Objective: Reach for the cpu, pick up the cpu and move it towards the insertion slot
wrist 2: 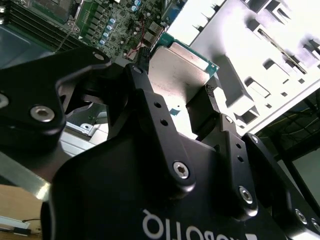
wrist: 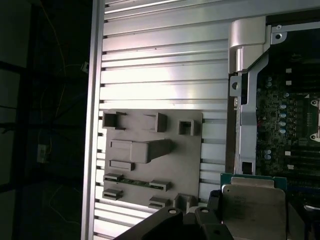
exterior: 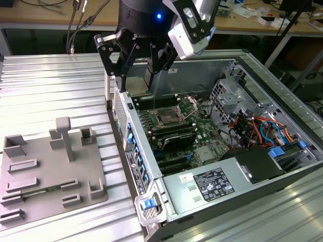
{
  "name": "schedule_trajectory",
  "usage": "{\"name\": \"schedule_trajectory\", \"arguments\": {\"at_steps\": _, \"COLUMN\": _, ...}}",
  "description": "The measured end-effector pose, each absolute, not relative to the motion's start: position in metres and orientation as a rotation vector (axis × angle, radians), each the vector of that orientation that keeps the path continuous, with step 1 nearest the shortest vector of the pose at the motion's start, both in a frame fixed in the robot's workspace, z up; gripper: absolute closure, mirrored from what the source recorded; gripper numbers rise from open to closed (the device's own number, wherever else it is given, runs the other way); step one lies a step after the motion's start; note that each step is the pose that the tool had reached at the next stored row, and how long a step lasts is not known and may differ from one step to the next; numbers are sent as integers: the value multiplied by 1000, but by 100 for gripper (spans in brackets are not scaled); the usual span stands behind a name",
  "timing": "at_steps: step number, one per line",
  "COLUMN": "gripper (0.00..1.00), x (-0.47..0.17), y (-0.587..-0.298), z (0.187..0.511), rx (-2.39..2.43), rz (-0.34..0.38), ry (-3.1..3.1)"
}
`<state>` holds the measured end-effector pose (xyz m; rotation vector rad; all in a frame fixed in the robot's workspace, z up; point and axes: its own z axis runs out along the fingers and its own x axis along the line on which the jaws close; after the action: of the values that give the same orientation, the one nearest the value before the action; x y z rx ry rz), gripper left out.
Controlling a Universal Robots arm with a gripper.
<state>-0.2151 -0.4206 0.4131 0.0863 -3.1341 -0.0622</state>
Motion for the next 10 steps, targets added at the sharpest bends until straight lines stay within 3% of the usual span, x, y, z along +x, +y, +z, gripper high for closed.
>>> {"name": "schedule_trajectory", "arguments": {"at_steps": 10, "gripper": 45, "x": -208, "y": -421, "z": 413, "rx": 86, "rz": -62, "ry": -3134}}
